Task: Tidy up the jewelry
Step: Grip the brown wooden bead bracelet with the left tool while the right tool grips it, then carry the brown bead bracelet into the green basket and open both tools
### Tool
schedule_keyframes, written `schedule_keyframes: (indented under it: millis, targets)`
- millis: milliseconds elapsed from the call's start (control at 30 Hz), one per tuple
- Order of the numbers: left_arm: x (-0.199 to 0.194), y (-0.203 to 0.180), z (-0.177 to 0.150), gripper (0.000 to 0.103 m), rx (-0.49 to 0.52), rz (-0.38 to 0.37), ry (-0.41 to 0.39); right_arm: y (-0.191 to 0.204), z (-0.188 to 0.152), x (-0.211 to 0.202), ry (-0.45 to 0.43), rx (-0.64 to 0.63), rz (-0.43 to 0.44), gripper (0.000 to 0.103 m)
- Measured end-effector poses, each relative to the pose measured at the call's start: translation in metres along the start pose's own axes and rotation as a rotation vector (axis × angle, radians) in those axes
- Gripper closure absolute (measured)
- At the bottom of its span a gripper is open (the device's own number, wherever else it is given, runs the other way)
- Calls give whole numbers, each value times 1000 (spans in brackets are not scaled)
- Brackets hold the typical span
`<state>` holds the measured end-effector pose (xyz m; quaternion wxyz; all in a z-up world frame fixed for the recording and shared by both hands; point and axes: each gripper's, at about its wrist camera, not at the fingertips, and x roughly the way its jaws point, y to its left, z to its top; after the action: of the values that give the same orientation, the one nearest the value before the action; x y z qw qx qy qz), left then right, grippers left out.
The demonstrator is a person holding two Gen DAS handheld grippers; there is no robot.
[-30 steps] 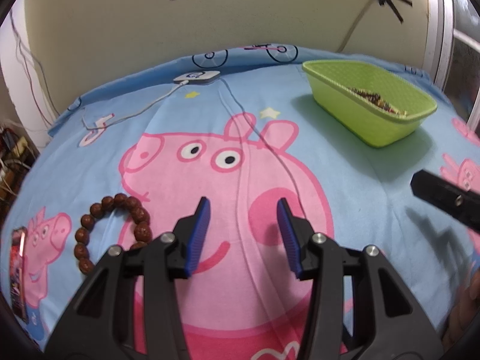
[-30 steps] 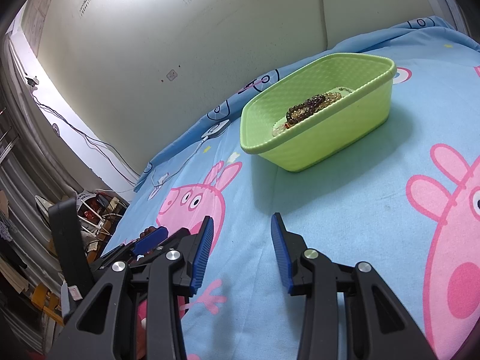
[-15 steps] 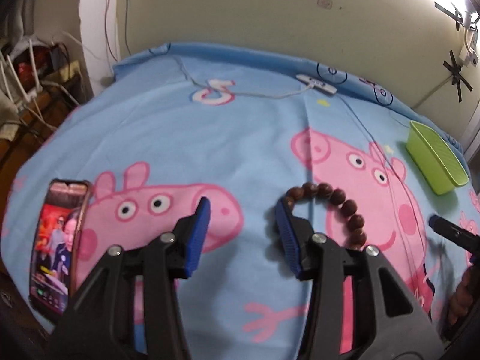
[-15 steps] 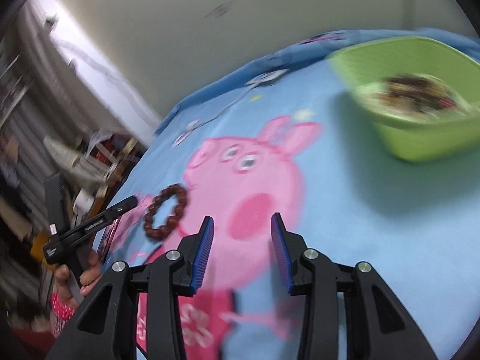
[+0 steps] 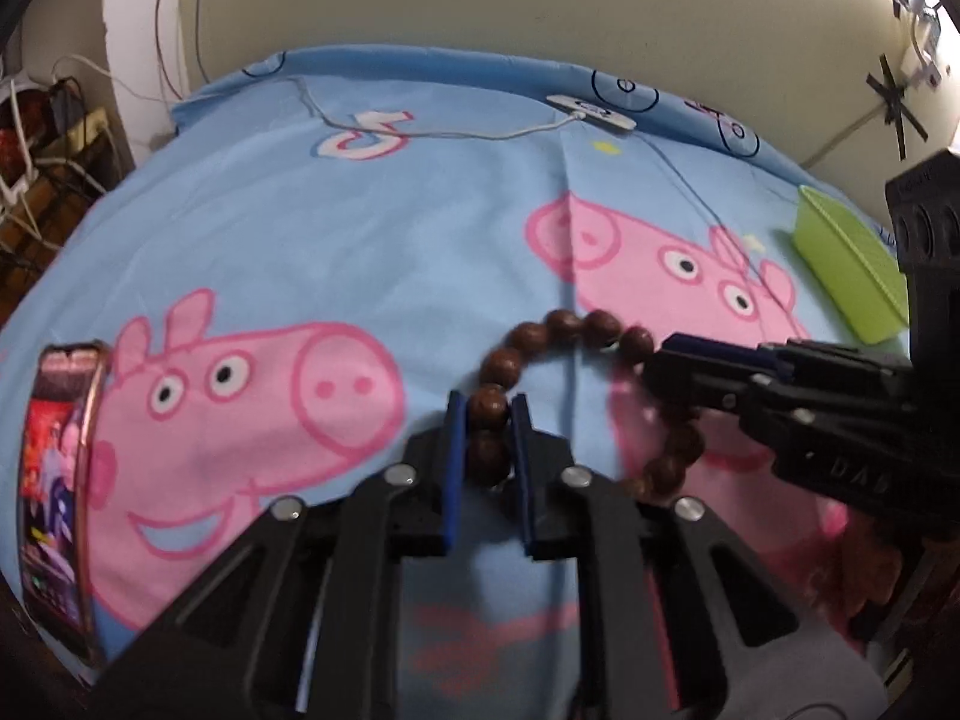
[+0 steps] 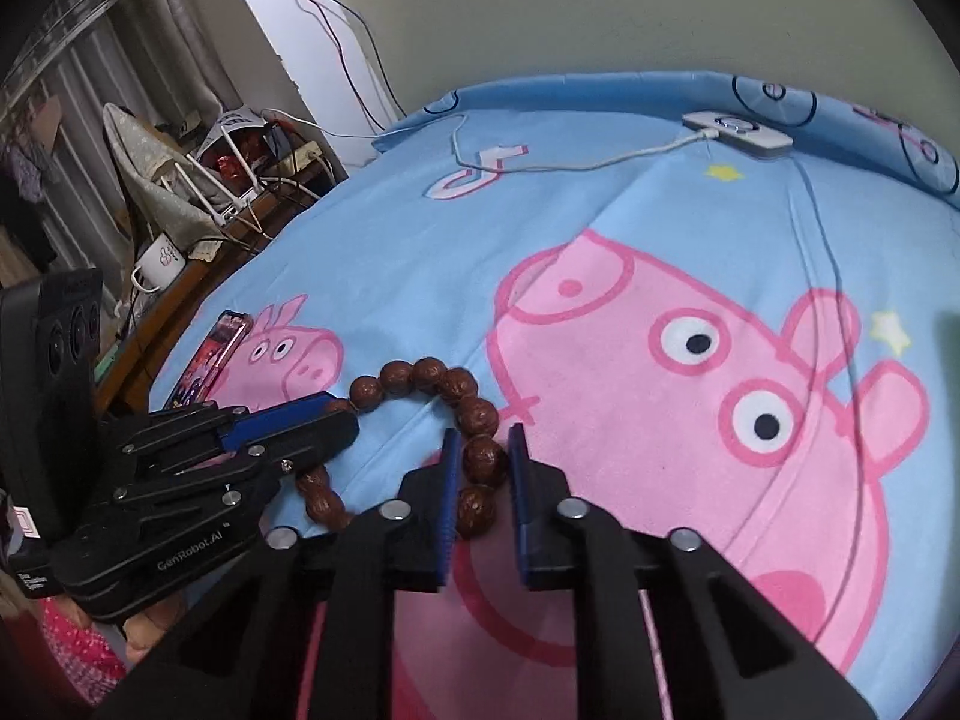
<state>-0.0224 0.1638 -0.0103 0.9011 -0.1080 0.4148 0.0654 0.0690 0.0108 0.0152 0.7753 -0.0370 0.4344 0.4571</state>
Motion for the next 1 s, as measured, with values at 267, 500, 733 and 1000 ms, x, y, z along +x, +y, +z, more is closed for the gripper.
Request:
schedule_keyframes:
  millis: [267,500,733,1000]
  targets:
    - [-18,-74,50,89,97,-84,-73,-42,-2,-75,-176,30,-48,103]
    - [-11,-201,109,89,236,-238,-134,-129,-14,-174,-375,193,-196,103]
    - [57,-297,129,88,325,-241,-78,-223,-34,-200,-398,380,-300,103]
    - [36,-284,113,78,337,-146,-164,-217,-70,-222,-496,438,-329,83]
